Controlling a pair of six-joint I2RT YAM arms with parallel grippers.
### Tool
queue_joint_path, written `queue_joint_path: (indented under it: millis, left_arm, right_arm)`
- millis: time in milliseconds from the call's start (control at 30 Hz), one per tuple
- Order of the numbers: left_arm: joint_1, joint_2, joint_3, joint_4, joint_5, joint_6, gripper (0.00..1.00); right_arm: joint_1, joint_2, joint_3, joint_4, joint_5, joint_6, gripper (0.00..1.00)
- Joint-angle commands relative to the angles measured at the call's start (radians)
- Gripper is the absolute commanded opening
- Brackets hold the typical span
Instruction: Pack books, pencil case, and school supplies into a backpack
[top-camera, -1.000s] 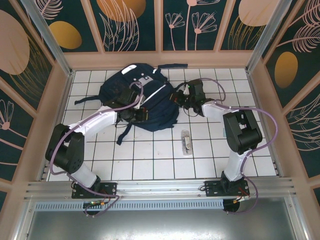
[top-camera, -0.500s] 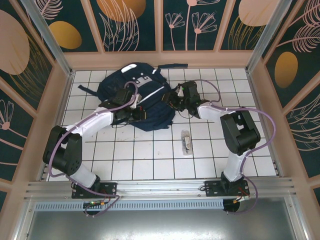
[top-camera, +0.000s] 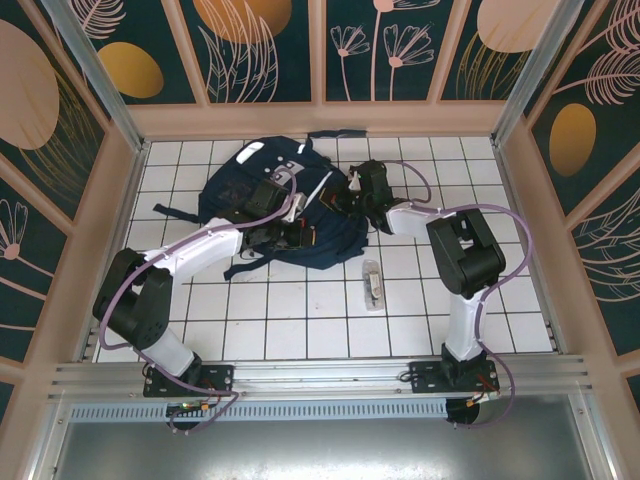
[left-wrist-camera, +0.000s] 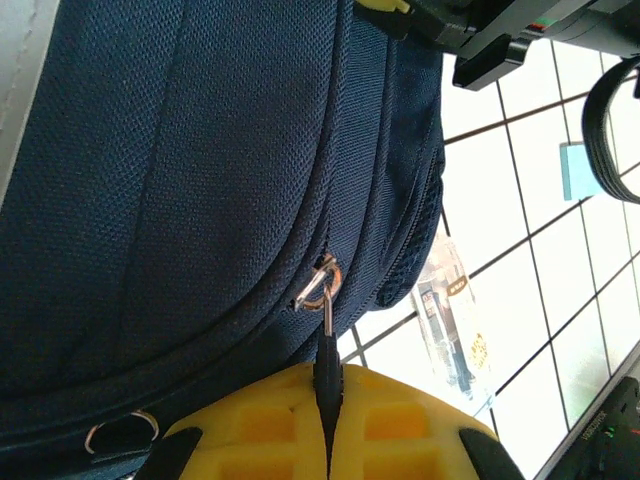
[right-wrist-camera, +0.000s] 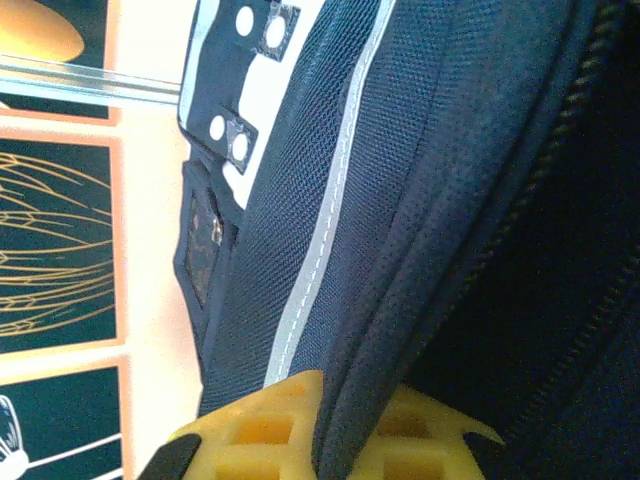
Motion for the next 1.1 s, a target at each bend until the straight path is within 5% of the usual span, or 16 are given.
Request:
queue_joint_path:
  millis: [0, 367, 833, 967, 1067]
  left_arm:
    - [-0.019, -0.016, 0.021, -0.026, -0.028, 0.032, 0.0]
    - [0.225, -0.086, -0.15, -0.182, -0.229, 0.166, 0.0]
    - [0.25, -0.124, -0.02, -0.308, -0.402, 0.2, 0.0]
    - [0.251, -0.152, 0.016, -0.323, -0.407, 0.203, 0.34]
    - [0.248, -0.188, 0.035, -0.27, -0.317, 0.19, 0.44]
  right_arm:
    - [-0.005, -0.01, -0.026, 0.087, 0.028, -0.017, 0.0]
    - [-0.106, -0.077, -0.082, 0.039, -0.057, -0.202, 0.0]
    - [-0.111, -0.049, 0.069, -0.113, -0.085, -0.294, 0.0]
    - [-0.109, -0.031, 0.102, -0.108, -0.134, -0.245, 0.0]
    - [-0.102, -0.011, 0.131, -0.097, -0.185, -0.197, 0.16]
